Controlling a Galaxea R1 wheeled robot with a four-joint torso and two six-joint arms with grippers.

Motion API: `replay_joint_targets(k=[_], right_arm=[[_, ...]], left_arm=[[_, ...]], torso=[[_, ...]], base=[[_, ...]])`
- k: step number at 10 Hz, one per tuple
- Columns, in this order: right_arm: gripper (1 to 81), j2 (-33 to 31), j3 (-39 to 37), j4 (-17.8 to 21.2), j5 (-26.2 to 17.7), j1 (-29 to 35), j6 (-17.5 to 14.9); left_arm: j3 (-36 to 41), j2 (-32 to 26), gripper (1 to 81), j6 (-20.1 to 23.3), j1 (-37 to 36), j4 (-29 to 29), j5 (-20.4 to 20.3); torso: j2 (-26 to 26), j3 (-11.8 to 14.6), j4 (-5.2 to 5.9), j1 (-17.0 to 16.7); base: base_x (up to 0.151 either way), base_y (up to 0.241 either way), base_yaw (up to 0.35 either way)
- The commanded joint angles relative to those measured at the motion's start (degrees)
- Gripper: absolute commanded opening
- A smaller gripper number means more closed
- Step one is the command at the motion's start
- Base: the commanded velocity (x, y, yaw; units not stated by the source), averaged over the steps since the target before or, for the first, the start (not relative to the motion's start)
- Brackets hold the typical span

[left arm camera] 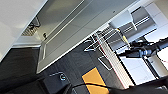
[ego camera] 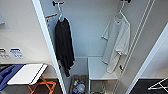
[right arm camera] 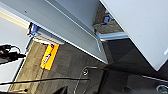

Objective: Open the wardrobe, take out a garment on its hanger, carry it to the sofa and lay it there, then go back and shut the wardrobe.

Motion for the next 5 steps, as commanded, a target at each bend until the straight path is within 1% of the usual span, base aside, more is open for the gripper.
replay_joint_targets(k=[1,3,4,5], right_arm=[[81.1,7.55,-11.68,-0.07,-3.5,-0.82,2.91],[81.1,13.0,-20.11,-0.15,-5.35,-2.22,4.93],[81.1,15.89,-25.01,-0.07,-5.44,-2.84,6.07],[81.1,17.75,-28.02,-0.07,-5.44,-3.37,6.95]], left_arm=[[-13.62,6.45,81.1,-0.9,0.37,-0.71,-0.08],[-23.29,11.99,81.1,-1.52,1.87,-0.62,0.27],[-29.41,15.49,81.1,-1.52,2.39,-0.62,0.35],[-34.28,18.05,81.1,-1.96,2.92,-0.62,0.18]], torso=[[0.0,0.0,0.0,0.0],[0.0,0.0,0.0,0.0],[0.0,0.0,0.0,0.0],[0.0,0.0,0.0,0.0]], base=[[0.0,0.0,0.0],[0.0,0.0,0.0],[0.0,0.0,0.0],[0.0,0.0,0.0]])
